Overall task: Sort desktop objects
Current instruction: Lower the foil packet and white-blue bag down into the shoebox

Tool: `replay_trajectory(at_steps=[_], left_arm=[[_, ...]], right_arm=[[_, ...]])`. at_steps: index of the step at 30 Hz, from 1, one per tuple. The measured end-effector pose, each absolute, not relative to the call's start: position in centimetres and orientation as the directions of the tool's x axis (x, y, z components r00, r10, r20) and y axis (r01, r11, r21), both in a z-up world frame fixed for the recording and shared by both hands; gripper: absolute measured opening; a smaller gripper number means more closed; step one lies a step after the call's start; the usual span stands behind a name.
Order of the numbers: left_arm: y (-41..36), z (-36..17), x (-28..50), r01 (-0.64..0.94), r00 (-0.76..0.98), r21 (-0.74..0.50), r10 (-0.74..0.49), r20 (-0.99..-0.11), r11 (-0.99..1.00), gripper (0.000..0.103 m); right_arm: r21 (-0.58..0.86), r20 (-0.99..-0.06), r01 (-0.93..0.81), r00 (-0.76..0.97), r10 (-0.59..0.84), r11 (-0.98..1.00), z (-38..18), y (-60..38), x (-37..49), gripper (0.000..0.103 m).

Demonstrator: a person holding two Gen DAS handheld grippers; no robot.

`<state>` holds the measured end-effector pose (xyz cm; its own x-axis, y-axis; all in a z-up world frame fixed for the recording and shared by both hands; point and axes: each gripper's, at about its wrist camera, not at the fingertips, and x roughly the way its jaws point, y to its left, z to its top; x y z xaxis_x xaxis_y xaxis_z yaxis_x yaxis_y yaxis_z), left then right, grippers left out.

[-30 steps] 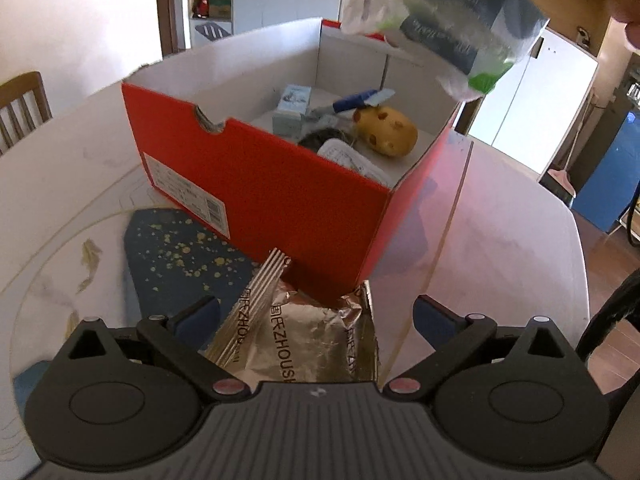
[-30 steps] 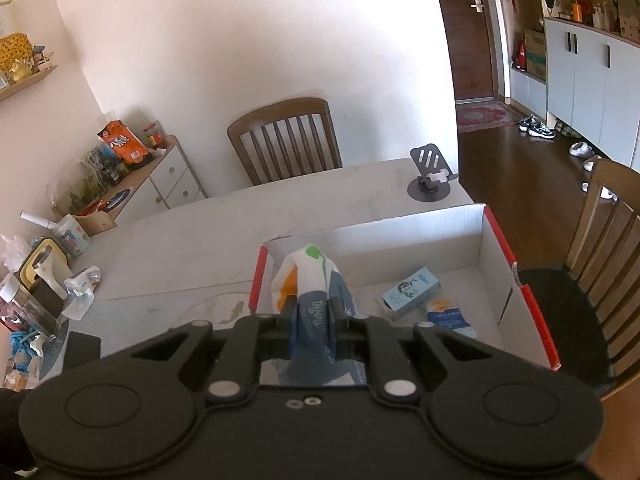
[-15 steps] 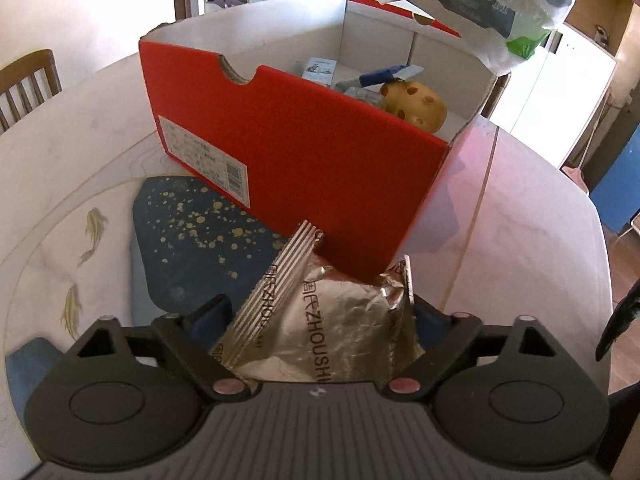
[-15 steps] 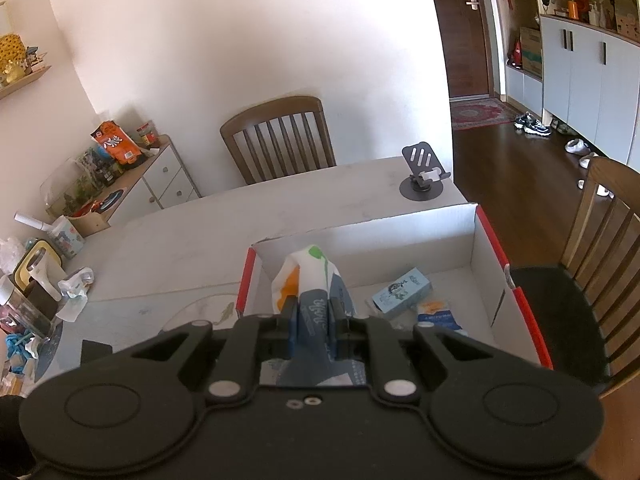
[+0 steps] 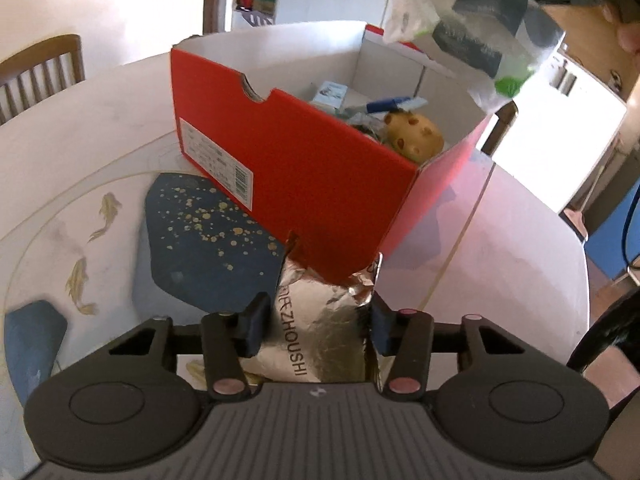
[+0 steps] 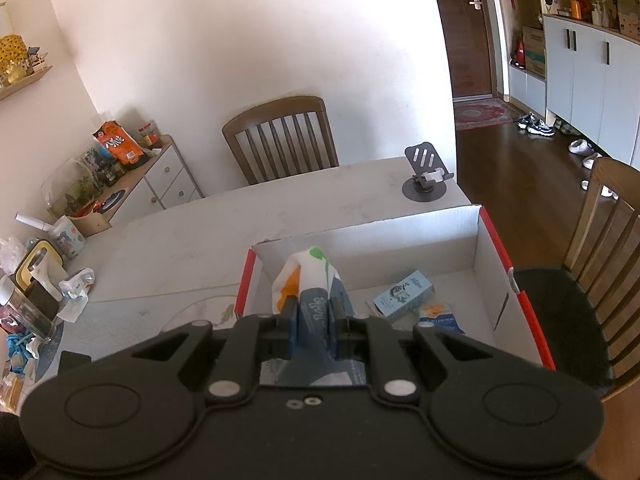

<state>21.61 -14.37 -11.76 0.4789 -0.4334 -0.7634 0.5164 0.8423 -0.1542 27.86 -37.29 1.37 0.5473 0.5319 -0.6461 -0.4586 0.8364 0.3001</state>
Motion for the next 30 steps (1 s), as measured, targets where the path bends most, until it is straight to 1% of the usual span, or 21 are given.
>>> replay_trajectory(at_steps=[11,17,24,30], left_arm=[[-13.4,-7.3,19.9,0.428,0.548,-0.211,-0.439,-0.712,0.879,0.047],[-13.3,-4.2,19.8,0.393,0.591,-0.213,-0.423,-0.687,0.895,0.047],[-15.9,-1.5,21.2,0.455,0.601,-0.18,-0.45,-0.66,0.872,0.047],[-18.9,-1.2,23.6,0.511,0.577,-0.146,-0.464,-0.672,0.847,0.047]], right_arm=[[0.311,-0.634,-0.462,0.551,0.544,0.831,1.4,-37.9,27.9,0.013],[0.32,-0.626,-0.454,0.557,0.546,0.831,1.3,-38.5,27.8,0.013],[0.323,-0.619,-0.452,0.564,0.547,0.832,1.2,-39.3,28.2,0.013],[0.319,-0.622,-0.437,0.573,0.534,0.841,1.1,-40.2,29.3,0.012]])
